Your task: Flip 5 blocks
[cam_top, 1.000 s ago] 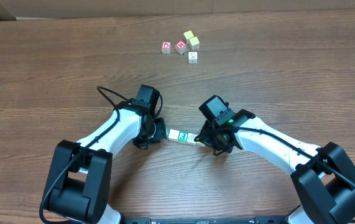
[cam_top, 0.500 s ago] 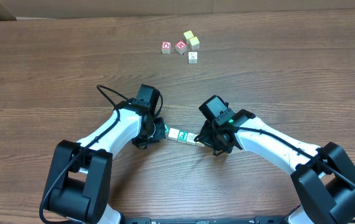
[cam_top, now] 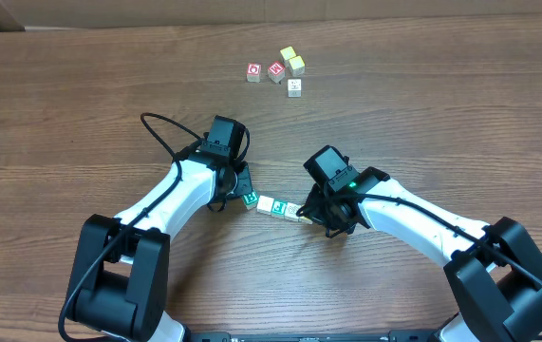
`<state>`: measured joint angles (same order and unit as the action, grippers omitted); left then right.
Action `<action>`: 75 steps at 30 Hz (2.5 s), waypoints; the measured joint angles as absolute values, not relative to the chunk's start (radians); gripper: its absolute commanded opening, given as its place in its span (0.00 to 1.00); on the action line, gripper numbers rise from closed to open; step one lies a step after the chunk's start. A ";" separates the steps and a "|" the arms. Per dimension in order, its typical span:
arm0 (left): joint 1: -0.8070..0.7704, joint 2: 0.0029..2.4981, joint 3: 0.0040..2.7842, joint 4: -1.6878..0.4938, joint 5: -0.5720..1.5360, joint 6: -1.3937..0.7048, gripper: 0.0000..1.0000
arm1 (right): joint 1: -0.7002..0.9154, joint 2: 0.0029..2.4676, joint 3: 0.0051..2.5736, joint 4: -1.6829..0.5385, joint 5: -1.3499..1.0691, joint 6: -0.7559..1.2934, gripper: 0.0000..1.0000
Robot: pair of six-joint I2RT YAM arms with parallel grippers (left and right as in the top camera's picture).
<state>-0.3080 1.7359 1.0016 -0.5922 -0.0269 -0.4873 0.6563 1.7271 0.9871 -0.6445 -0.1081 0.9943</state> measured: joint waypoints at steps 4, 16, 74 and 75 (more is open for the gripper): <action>-0.308 1.736 1.002 -0.598 -0.022 -0.488 0.04 | 0.656 1.727 0.987 -0.644 -0.108 0.994 0.07; -0.308 1.736 1.002 -0.671 0.035 -0.488 0.04 | 0.656 1.727 0.987 -0.644 -0.108 0.994 0.07; -0.308 1.736 1.003 -0.599 0.043 -0.488 0.04 | 0.656 1.727 0.987 -0.645 -0.107 0.995 0.07; -0.308 1.736 1.003 -0.588 0.035 -0.488 0.04 | 0.656 1.727 0.987 -0.645 -0.108 0.994 0.07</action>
